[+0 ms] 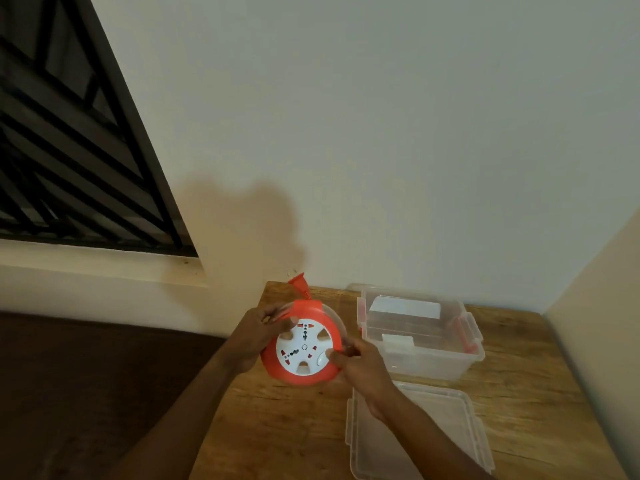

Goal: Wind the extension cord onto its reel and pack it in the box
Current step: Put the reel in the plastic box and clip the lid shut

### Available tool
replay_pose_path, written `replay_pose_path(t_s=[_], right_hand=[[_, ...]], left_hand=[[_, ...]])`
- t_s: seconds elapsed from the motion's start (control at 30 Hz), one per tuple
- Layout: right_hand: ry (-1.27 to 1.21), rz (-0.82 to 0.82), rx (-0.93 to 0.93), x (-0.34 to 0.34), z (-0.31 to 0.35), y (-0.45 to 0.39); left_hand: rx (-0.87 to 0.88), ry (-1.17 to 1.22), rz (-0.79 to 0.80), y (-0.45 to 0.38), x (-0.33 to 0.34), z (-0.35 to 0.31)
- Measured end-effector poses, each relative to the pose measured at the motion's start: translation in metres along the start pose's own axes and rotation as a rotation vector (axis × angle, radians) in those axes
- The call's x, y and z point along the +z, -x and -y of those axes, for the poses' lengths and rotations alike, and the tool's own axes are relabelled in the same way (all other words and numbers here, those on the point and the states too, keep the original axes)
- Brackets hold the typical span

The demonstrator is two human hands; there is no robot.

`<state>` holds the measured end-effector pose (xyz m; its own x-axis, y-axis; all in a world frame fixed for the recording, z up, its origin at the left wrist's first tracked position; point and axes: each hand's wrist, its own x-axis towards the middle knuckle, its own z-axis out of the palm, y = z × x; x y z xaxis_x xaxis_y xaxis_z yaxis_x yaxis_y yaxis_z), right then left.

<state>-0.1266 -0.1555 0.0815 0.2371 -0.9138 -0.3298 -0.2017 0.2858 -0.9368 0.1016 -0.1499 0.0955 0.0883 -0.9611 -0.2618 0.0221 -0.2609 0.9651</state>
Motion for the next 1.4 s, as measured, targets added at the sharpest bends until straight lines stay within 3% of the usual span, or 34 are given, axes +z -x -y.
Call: replay_pose_path(t_s=[0.23,0.37,0.57,0.77,1.13,1.4], right_hand=[[-0.086,-0.007,0.038,-0.064,0.027,0.003],[-0.086,-0.109,-0.031,-0.110,0.041,-0.007],[0.092,-0.217,-0.030,-0.180,0.047,-0.025],[0.438,-0.146,0.045,-0.219,0.016,-0.033],[1.021,-0.079,-0.017,-0.206,-0.006,-0.059],[1.113,0.004,-0.019,-0.206,-0.009,-0.075]], left_hand=[[0.131,-0.123,0.021,-0.031,0.052,-0.051],[0.196,-0.209,0.059,-0.054,0.091,-0.076],[0.289,-0.377,0.025,-0.080,0.166,-0.075],[0.204,-0.549,0.109,-0.086,0.206,-0.039],[0.039,-0.422,0.096,-0.078,0.219,0.014],[-0.072,-0.337,0.006,-0.077,0.224,0.020]])
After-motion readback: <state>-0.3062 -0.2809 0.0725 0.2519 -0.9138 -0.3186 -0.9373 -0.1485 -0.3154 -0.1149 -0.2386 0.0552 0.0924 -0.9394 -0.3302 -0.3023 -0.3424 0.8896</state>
